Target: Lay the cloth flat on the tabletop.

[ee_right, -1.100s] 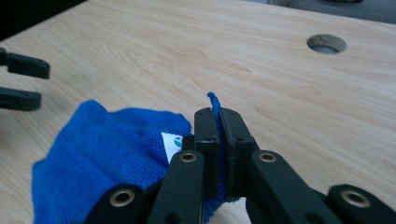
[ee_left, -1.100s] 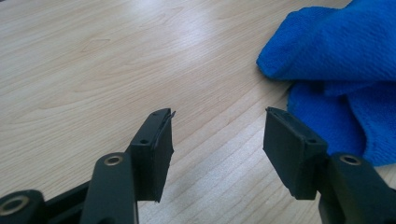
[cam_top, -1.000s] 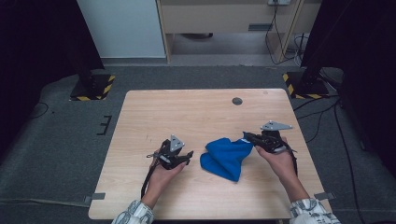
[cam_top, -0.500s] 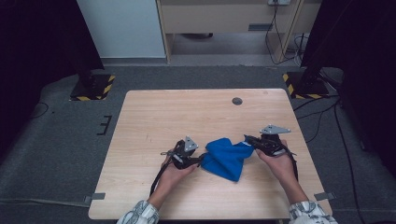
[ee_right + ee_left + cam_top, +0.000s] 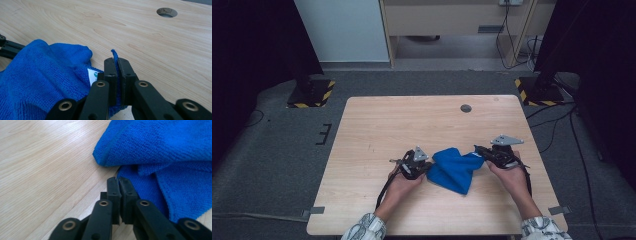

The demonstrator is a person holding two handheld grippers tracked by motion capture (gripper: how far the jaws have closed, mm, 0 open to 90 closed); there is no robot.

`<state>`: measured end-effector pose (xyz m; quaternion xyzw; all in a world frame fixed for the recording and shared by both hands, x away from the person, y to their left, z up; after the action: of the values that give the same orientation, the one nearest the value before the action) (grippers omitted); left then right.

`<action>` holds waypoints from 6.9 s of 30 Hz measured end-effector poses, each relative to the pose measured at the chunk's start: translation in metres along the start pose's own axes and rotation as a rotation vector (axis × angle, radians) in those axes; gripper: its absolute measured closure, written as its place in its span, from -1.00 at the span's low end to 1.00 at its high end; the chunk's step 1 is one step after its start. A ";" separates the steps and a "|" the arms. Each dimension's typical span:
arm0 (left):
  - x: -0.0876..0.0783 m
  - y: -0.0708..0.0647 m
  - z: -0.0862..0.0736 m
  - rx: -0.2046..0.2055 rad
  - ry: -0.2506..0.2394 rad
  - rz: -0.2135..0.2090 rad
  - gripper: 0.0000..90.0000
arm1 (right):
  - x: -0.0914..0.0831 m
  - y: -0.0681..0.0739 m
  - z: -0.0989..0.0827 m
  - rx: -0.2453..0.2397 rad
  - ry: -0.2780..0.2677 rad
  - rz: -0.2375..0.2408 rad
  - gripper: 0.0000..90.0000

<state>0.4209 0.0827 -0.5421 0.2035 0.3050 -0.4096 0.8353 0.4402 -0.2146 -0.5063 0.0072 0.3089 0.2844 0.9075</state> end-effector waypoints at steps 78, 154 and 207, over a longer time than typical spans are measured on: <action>-0.012 -0.002 0.010 -0.010 -0.107 0.019 0.79 | 0.003 -0.014 -0.015 0.018 0.047 -0.053 0.94; -0.012 0.092 0.005 -0.101 -0.033 0.105 -0.32 | 0.012 -0.004 -0.021 0.004 0.052 -0.017 0.92; -0.037 0.083 0.040 -0.101 -0.162 0.214 0.96 | -0.008 0.003 0.000 0.035 -0.072 0.028 0.90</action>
<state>0.4841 0.1284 -0.4802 0.1589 0.2333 -0.3173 0.9053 0.4333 -0.2165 -0.5015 0.0376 0.2810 0.2914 0.9136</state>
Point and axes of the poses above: each handheld gripper's, and its own axes: x roughly forward along the jaws, z roughly out of its top, y roughly to its left, the point moved 2 cm from there along x, roughly forward along the jaws, and after that the axes turned 8 degrees about x, right-handed, at the moved point
